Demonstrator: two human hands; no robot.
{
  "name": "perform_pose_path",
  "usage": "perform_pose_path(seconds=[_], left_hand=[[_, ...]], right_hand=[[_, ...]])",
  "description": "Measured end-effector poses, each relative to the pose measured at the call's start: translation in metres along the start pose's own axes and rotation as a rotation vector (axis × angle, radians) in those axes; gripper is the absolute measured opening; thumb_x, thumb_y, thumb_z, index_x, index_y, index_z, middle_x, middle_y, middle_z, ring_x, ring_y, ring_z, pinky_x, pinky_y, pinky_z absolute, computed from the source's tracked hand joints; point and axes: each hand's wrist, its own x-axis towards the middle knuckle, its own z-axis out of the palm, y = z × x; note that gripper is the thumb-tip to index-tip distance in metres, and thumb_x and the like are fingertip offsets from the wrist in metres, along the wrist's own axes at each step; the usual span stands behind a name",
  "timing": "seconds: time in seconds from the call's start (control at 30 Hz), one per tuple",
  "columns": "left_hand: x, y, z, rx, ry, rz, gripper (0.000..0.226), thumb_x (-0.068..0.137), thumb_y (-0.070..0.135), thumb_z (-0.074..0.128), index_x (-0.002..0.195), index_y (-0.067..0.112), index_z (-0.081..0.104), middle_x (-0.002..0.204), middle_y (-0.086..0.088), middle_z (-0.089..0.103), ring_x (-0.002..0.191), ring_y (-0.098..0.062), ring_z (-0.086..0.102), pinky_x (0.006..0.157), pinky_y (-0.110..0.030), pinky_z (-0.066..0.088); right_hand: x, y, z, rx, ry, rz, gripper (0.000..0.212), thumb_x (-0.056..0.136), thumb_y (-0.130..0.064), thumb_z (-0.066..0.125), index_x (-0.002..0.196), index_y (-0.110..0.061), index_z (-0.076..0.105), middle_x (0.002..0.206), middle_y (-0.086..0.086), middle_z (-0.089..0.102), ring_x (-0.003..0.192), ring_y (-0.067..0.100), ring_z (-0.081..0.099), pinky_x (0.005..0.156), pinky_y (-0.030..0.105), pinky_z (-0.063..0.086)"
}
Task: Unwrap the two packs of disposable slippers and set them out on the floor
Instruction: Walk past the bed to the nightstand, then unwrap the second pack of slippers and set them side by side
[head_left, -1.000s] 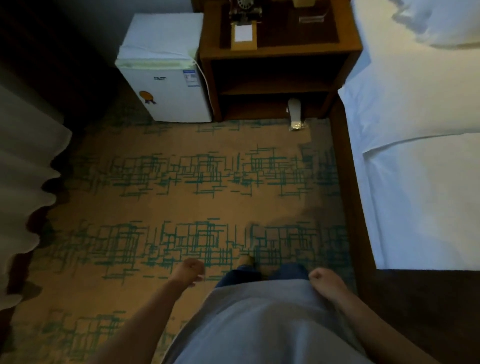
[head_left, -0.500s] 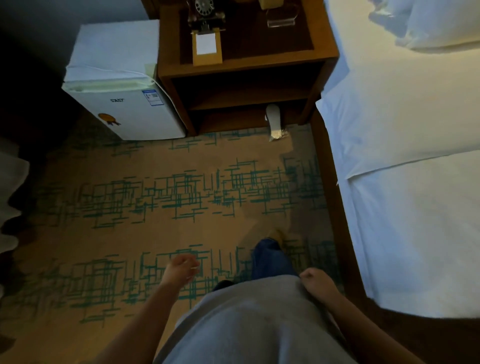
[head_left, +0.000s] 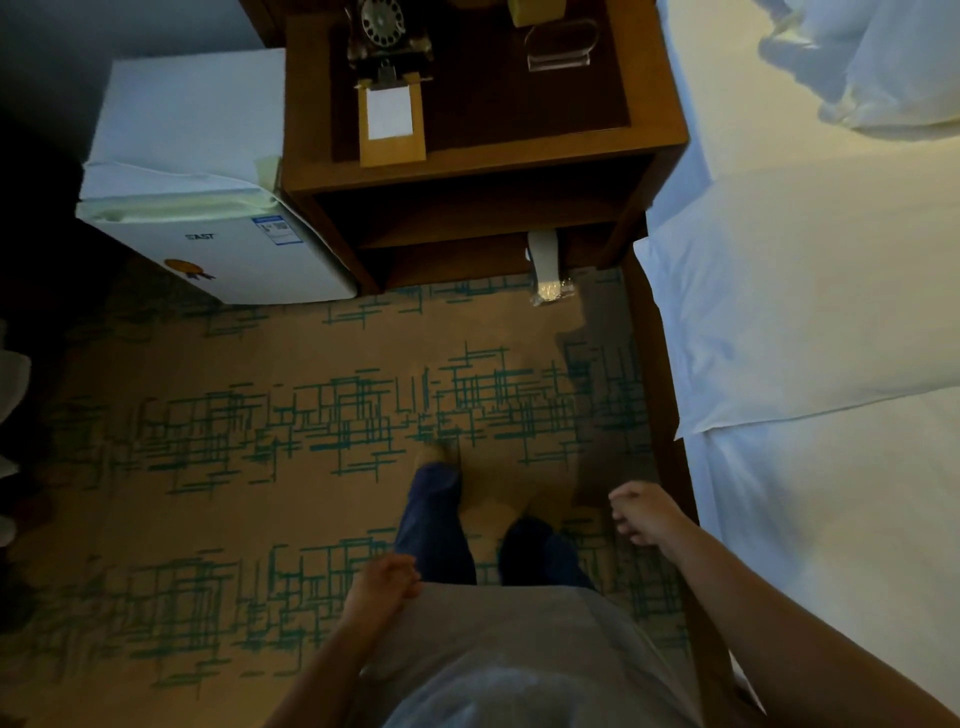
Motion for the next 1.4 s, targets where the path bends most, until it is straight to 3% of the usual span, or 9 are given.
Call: perform_pose_path(seconds=[0.23,0.4,0.6,0.73,1.0,1.1,1.2,1.33,1.4], left_hand=[[0.069,0.075,-0.034,0.121,-0.147,-0.027,0.013,0.092,-0.002,0.042,0.092,0.003,0.054,0.071,-0.007,0.057,0.052,-0.013,0.055,0.036,-0.012,0.041],[0.129,0.158,-0.062,0.233,-0.188,0.039,0.027,0.088,-0.004,0.045,0.066,0.011,0.052,0.063,-0.006,0.053,0.037,0.0,0.052,0.038,-0.013,0.035],[0.224,0.23,-0.054,0.232,-0.14,0.104,0.011,0.092,0.005,0.045,0.094,0.008,0.055,0.09,-0.012,0.057,0.062,-0.01,0.058,0.05,-0.018,0.041],[0.311,0.243,-0.013,0.205,-0.135,0.121,0.018,0.092,0.004,0.044,0.079,0.011,0.055,0.081,-0.004,0.057,0.071,-0.013,0.055,0.06,-0.019,0.04],[0.521,0.199,0.088,-0.069,-0.037,-0.024,0.012,0.093,0.006,0.046,0.091,0.005,0.058,0.077,-0.008,0.058,0.065,-0.018,0.054,0.055,-0.024,0.034],[0.597,0.191,0.122,-0.052,-0.03,0.014,0.016,0.092,0.006,0.045,0.082,0.012,0.055,0.072,-0.006,0.057,0.053,-0.014,0.061,0.045,-0.018,0.037],[0.667,0.194,0.149,0.019,-0.013,0.117,0.01,0.09,0.004,0.047,0.093,0.009,0.055,0.076,-0.011,0.059,0.042,-0.006,0.06,0.033,-0.01,0.033],[0.746,0.211,0.177,0.138,0.054,0.288,0.039,0.071,0.016,0.056,0.099,-0.011,0.059,0.076,-0.021,0.062,0.046,-0.007,0.055,0.045,-0.016,0.041],[0.77,0.22,0.189,0.195,0.162,0.423,0.037,0.071,0.017,0.055,0.099,-0.006,0.061,0.09,-0.025,0.065,0.069,-0.024,0.061,0.066,-0.022,0.047]], right_hand=[[0.026,-0.054,0.004,0.071,0.06,0.011,0.02,0.094,-0.015,0.045,0.109,-0.01,0.057,0.085,0.006,0.057,0.079,0.021,0.056,0.062,0.027,0.044],[0.064,-0.087,0.01,0.091,0.103,0.019,0.02,0.092,-0.014,0.046,0.108,-0.009,0.058,0.078,0.004,0.057,0.064,0.016,0.054,0.052,0.024,0.041],[0.151,-0.127,0.013,0.16,0.083,0.012,0.013,0.092,-0.02,0.047,0.099,-0.016,0.057,0.08,0.008,0.058,0.067,0.021,0.056,0.052,0.024,0.038],[0.243,-0.144,0.011,0.137,0.078,-0.02,0.012,0.093,-0.022,0.045,0.098,-0.02,0.056,0.075,0.005,0.057,0.069,0.02,0.056,0.058,0.026,0.041],[0.464,-0.138,0.038,0.125,0.09,0.003,0.014,0.094,-0.018,0.046,0.093,-0.015,0.06,0.089,0.004,0.057,0.093,0.025,0.06,0.08,0.032,0.043],[0.542,-0.137,0.048,0.131,0.129,-0.033,0.017,0.093,-0.013,0.047,0.08,-0.016,0.055,0.074,0.0,0.052,0.068,0.019,0.053,0.069,0.027,0.042],[0.615,-0.144,0.053,0.149,0.197,-0.091,0.02,0.09,-0.014,0.049,0.072,-0.022,0.054,0.092,0.007,0.058,0.088,0.026,0.06,0.079,0.032,0.049],[0.689,-0.164,0.047,0.128,0.312,-0.165,0.012,0.09,-0.018,0.051,0.094,-0.014,0.062,0.093,0.006,0.058,0.094,0.03,0.062,0.077,0.031,0.047],[0.711,-0.173,0.041,0.068,0.408,-0.241,0.019,0.09,-0.019,0.054,0.105,-0.013,0.062,0.094,0.003,0.058,0.098,0.026,0.061,0.075,0.025,0.041]])
